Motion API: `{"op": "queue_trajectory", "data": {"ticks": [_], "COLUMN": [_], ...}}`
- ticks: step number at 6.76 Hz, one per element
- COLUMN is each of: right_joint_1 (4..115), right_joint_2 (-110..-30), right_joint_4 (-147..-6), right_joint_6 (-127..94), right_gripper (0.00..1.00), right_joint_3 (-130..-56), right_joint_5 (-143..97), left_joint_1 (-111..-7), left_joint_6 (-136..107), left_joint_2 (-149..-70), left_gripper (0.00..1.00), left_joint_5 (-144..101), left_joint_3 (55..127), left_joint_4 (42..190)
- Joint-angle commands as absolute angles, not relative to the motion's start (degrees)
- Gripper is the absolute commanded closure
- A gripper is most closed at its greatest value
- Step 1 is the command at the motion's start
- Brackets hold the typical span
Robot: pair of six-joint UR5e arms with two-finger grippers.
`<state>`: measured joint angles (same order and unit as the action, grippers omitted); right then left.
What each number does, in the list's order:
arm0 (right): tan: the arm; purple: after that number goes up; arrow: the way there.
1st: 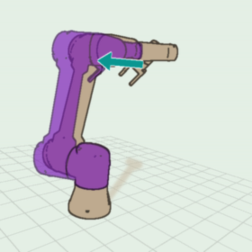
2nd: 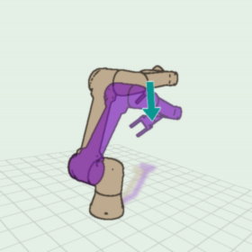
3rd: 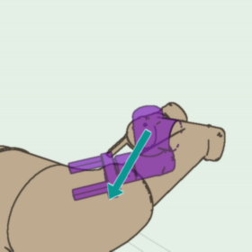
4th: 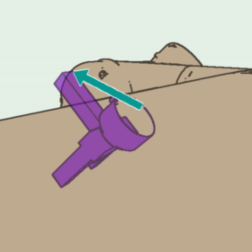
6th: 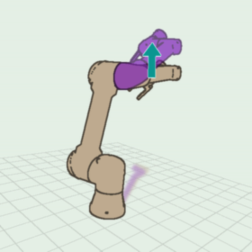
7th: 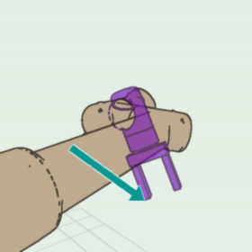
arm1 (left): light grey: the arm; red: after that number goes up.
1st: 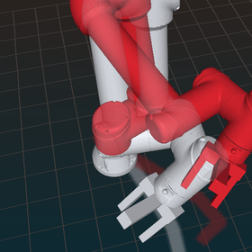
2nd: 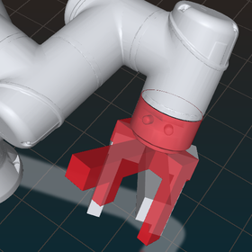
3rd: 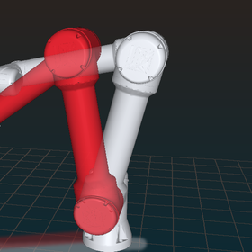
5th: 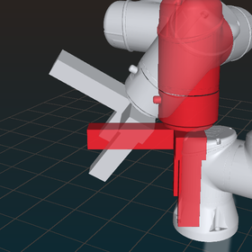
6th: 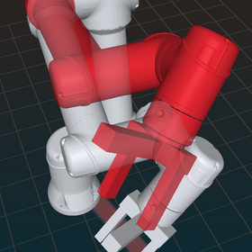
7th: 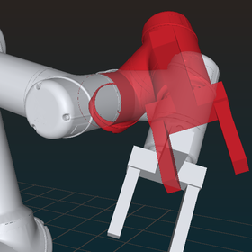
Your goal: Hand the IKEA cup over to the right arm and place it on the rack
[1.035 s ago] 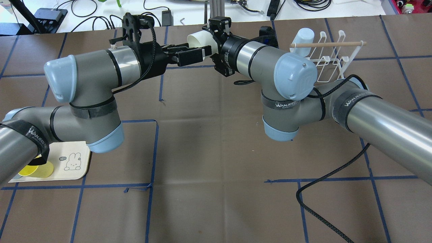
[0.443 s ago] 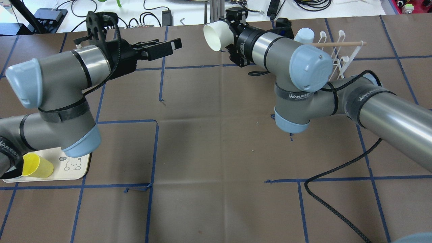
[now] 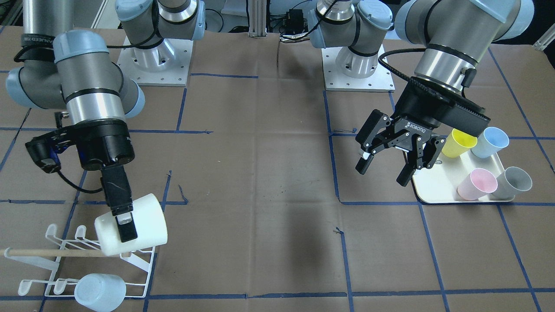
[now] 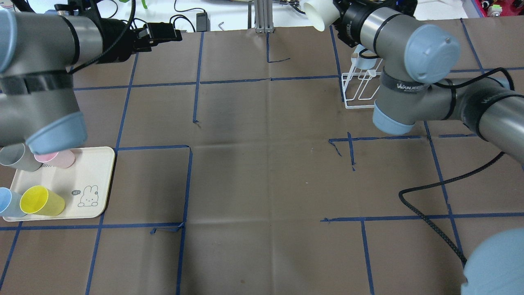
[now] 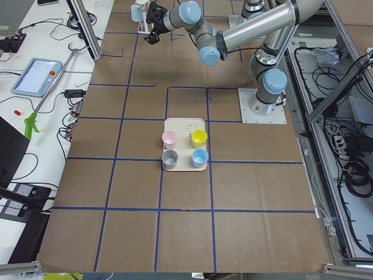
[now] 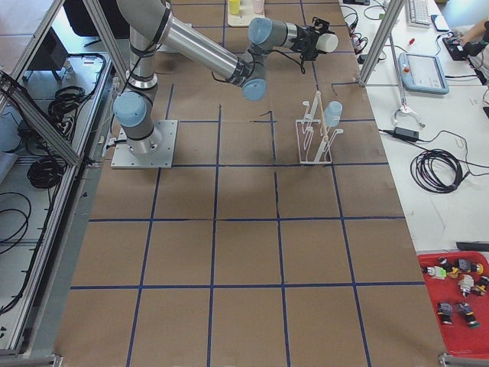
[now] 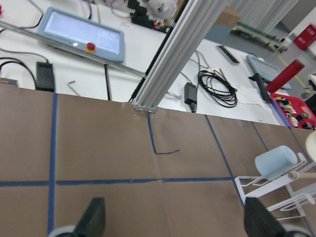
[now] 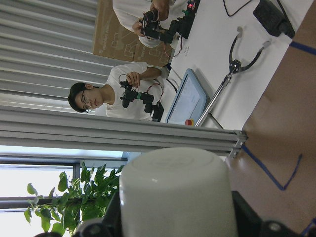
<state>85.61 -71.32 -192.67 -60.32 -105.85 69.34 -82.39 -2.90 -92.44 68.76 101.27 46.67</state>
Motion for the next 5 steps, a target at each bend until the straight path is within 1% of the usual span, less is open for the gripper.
{"op": "queue_trajectory", "data": {"ticks": [1, 2, 3, 4, 5], "right_joint_1": [79.74, 77.8, 76.39, 74.98, 74.54], "right_joint_2": [-71.28, -71.02, -69.01, -65.69, -62.87], "right_joint_4": [-192.74, -192.83, -195.88, -200.69, -201.79], "right_joint_6": [-37.04, -29.08, -25.44, -22.79, -16.41], "right_gripper": [0.81, 0.81, 0.83, 0.84, 0.84], "right_joint_3": [-105.73, -105.82, -105.47, -103.47, -101.01], "right_joint_5": [73.27, 74.17, 77.05, 77.43, 77.34], "left_joint_1": [-86.46, -87.01, -87.45, -87.8, -88.41], "left_joint_6": [-2.9, -2.9, -2.81, -2.99, -2.99], "left_joint_2": [-93.77, -94.04, -93.35, -93.25, -92.9], "left_gripper": [0.01, 0.01, 0.01, 0.0, 0.0], "left_joint_5": [83.78, 88.11, 91.03, 90.97, 91.05], "left_joint_3": [90.4, 87.05, 87.88, 88.5, 88.51], "left_joint_4": [73.62, 85.83, 89.7, 89.47, 88.95]}}
